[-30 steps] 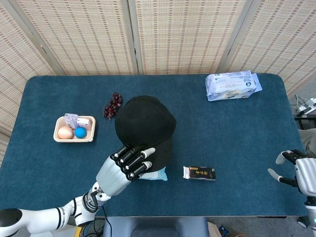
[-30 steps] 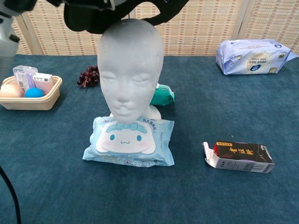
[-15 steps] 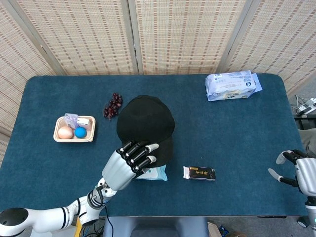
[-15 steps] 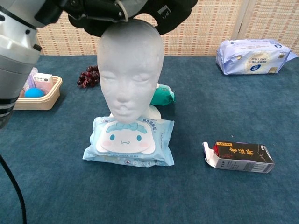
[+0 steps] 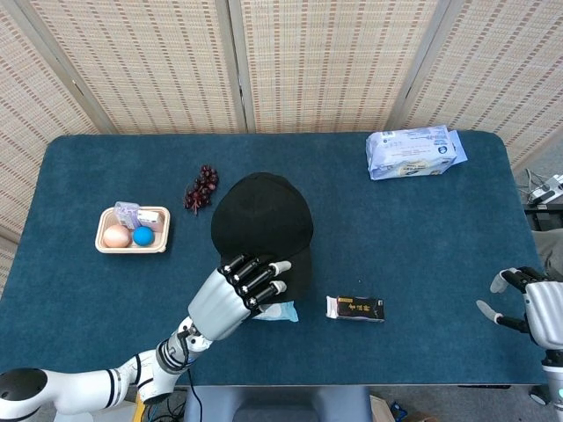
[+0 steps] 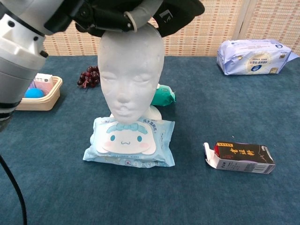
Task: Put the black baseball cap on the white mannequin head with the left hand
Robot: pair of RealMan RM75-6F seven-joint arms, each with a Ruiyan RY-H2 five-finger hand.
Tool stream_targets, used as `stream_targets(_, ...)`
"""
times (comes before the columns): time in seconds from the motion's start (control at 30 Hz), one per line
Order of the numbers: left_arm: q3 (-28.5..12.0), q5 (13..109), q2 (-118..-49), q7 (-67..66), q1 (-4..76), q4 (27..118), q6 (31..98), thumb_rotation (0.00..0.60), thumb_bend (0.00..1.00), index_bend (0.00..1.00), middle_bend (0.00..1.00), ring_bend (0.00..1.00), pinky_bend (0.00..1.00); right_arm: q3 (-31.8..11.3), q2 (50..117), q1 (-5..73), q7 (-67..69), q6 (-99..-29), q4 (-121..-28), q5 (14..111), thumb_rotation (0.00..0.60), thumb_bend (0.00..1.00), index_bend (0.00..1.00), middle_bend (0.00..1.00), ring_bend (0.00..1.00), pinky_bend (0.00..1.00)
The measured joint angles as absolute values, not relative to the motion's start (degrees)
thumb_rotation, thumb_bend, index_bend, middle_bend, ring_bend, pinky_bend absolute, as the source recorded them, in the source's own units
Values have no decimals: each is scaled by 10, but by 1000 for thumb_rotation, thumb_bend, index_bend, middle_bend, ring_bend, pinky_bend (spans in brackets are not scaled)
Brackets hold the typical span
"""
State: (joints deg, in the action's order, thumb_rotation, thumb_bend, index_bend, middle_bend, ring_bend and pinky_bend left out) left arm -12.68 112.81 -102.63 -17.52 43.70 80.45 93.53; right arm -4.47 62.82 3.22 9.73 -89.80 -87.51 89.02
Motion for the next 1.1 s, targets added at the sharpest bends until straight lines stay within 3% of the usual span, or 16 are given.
stream_targets(0.77,-112,1077,-1020,-190,426,818,885,600,438,443,335,287,457,-45,628,33,97,-896,-874,890,600,154,596,596,457,586)
stream_targets(1.1,-82,1101,-1023,-189,405,802,914,600,438,442,335,287,456,-44,629,33,96,-897,-875,891,600,154,596,596,457,586)
